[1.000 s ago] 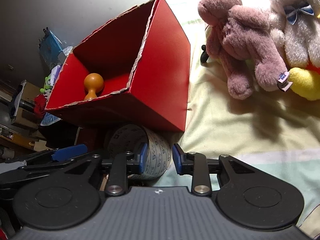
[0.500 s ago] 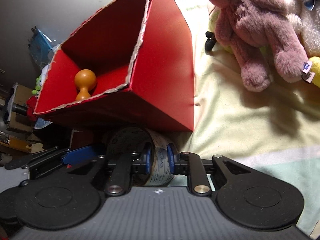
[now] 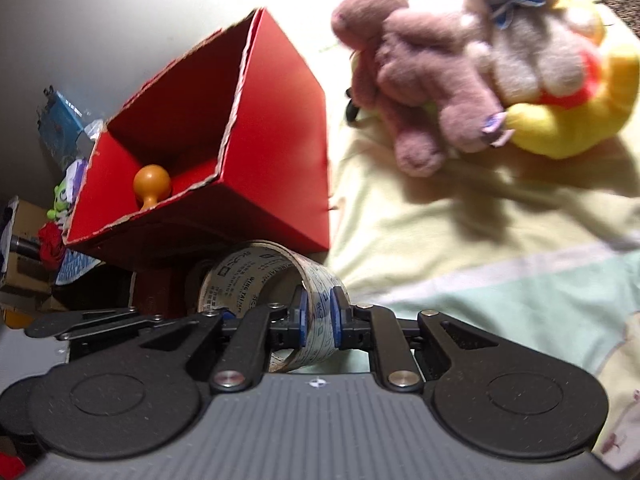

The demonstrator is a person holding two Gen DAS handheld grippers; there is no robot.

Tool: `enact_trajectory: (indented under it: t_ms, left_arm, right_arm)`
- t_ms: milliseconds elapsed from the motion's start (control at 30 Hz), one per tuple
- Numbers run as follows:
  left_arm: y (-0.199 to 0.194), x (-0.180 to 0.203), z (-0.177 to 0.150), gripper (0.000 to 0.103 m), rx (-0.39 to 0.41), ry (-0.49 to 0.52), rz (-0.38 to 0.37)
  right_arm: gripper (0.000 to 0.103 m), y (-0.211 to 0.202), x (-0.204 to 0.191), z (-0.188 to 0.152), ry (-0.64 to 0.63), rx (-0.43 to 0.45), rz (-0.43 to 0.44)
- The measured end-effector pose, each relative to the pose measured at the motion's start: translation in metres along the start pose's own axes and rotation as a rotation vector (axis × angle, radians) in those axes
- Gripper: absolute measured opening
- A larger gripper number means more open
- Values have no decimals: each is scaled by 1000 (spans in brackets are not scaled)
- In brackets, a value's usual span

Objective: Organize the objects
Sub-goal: 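Lift the tape roll with the right gripper and carry it over the box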

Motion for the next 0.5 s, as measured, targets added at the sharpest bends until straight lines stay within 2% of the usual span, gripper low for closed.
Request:
enact_trajectory:
  t_ms: [133, 233, 333, 400, 500]
  left_arm:
    - [-18, 9, 6, 20, 59, 51, -26]
    - [-25, 16, 9, 35, 85, 85, -34]
    - [-31, 19, 12, 35, 115, 111, -27]
    - [-39, 21, 14, 41, 147, 120, -45]
    - [-37, 21, 18, 43, 154, 131, -18]
  right_arm:
    - [13, -23, 1, -3, 1, 48, -14]
    - [13, -29, -2, -7, -11, 82, -34]
    - [12, -33, 0, -8, -19, 101, -53]
    - [11, -34, 3, -9, -6, 103, -52]
    - [11, -41, 3, -10, -5, 123, -38]
Point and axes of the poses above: each gripper's, at about its wrist camera, not at the fingertips, and y roughly the way its jaws point, x to its right, z to its top, the point moved 5 cm from there along y, roughly the way its jaws point, and after that the axes turned 13 degrees about z, right-handed, at the moved point
